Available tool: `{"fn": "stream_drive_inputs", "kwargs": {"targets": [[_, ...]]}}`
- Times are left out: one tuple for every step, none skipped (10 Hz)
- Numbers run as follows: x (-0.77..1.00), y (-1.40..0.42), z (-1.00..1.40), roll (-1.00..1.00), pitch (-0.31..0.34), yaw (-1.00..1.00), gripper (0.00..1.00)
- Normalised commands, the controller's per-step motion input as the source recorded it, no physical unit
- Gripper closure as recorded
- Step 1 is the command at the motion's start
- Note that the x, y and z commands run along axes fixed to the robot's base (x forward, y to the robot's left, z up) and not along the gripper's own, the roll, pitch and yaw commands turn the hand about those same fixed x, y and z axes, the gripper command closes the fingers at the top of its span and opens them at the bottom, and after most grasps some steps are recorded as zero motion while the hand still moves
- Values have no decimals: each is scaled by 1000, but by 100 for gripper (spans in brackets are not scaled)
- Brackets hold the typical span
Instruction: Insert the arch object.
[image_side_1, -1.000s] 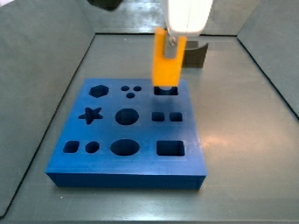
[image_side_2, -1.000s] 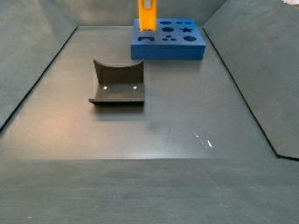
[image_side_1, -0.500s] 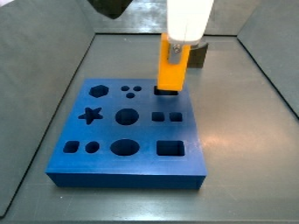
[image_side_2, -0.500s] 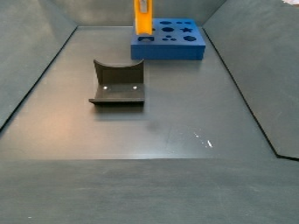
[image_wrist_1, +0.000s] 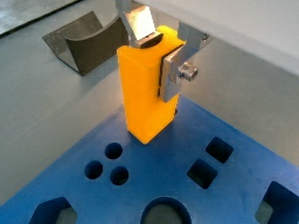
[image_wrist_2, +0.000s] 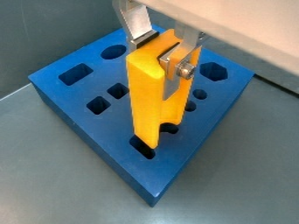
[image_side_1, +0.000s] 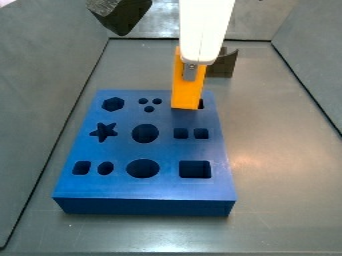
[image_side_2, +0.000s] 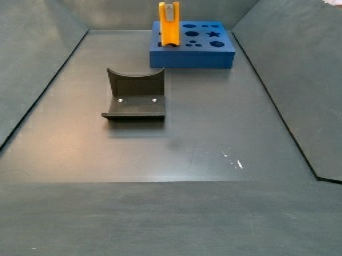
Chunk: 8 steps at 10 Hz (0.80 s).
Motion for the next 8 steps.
{"fn": "stream_drive_inputs", "kwargs": {"targets": [[149,0,-334,1,11,0,100],[291,0,-351,11,57,0,100],[311,0,-374,13,59,0,100],[303,0,-377,0,56,0,100],[260,0,-400,0,46,0,100],[11,0,-403,7,0,83,100],[0,0,-409,0,-40,71,100],[-17,0,-417,0,-74,29,100]]}}
